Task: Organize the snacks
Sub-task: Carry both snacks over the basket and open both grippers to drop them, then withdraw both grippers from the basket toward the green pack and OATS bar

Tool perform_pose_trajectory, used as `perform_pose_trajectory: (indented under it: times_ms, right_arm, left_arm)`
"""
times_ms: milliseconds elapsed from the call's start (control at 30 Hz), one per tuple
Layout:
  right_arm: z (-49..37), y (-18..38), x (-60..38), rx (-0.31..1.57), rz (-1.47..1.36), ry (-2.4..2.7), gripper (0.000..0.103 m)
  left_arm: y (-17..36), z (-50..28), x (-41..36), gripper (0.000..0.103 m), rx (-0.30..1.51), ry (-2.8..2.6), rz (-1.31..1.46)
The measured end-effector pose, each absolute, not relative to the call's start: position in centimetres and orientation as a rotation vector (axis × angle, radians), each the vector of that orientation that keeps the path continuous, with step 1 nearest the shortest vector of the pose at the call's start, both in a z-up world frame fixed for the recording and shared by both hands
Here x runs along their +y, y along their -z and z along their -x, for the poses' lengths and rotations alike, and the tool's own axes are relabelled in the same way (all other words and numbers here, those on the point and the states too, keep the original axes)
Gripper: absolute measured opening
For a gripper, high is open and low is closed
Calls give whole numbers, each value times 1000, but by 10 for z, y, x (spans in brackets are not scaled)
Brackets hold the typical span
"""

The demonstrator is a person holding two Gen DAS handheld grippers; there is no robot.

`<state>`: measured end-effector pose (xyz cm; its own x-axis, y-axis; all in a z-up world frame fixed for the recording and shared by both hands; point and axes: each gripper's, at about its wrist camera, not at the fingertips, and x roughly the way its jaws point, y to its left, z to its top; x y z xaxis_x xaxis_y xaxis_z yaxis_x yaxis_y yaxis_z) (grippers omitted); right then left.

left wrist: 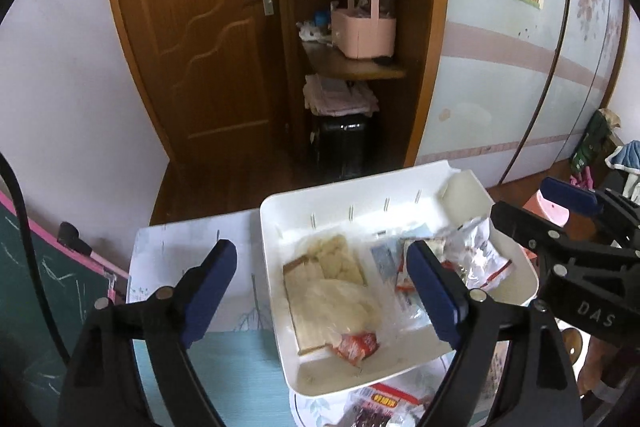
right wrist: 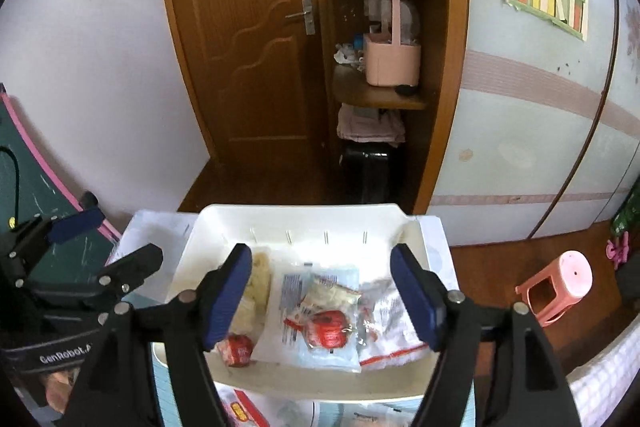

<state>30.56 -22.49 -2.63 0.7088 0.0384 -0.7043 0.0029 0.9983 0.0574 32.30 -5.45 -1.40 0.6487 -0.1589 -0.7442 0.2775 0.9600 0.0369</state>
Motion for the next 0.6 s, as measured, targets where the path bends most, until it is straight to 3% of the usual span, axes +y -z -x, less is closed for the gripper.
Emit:
perform_pose_trajectory:
  times_ms: [600]
  right_arm:
    - [-235,27,-204,771,-76,-40,73]
  left_arm:
    - [11,-243,-29,86,815,291,-175]
